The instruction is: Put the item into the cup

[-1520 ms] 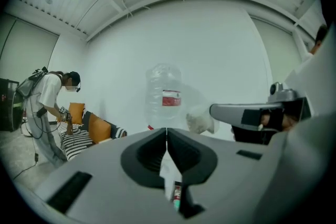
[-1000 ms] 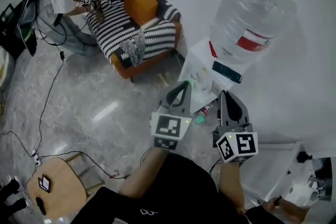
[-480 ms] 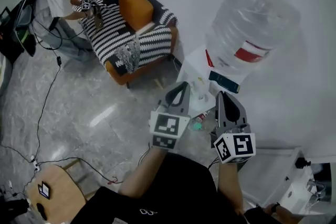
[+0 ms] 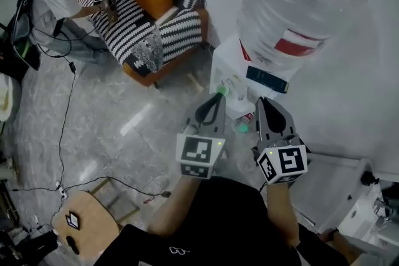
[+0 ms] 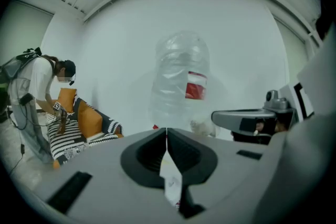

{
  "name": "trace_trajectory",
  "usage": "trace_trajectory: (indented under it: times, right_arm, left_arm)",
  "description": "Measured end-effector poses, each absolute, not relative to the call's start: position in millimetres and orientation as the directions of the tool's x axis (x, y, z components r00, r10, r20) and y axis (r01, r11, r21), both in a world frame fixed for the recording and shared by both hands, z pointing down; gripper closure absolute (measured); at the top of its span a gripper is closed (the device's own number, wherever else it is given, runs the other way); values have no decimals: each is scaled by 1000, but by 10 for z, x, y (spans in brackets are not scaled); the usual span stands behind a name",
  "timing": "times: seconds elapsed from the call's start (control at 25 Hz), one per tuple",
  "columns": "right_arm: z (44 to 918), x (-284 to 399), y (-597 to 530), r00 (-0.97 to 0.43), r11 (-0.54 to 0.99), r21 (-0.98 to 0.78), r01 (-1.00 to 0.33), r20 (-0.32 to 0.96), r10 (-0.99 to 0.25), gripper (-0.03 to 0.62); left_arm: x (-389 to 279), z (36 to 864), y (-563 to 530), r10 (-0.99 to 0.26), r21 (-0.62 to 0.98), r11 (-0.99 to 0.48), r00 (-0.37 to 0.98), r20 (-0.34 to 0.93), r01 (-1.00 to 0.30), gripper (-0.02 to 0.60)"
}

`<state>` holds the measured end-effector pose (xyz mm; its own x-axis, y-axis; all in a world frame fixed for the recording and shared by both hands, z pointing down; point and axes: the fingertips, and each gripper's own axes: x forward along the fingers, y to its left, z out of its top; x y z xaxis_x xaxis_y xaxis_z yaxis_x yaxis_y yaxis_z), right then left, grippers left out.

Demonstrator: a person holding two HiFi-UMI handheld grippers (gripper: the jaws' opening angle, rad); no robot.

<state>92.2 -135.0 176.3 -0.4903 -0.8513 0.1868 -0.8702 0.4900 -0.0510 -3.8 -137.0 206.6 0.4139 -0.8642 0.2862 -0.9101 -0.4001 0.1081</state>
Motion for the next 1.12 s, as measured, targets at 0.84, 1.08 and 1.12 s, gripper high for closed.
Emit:
trace_trajectory:
  times: [0.84,1.08,1.12]
  right_arm:
    - [3401,418,-1662,-570,544,-177,-820,327,-753,583]
    - [3886,433,-1823,-516,486,-175,-856,334,-789,583]
    - [3968,428,-1855,-512,485,-168,-858,336,-790,583]
  left_arm:
    - [-459,3563,-1546,-848,167,-299,342,406,-939,568]
    - [-641,4272,-1488,-813,122,-292,314,491,-949,568]
    - [-677,4368,-1494,-813,120,-278,301,499,-953,568]
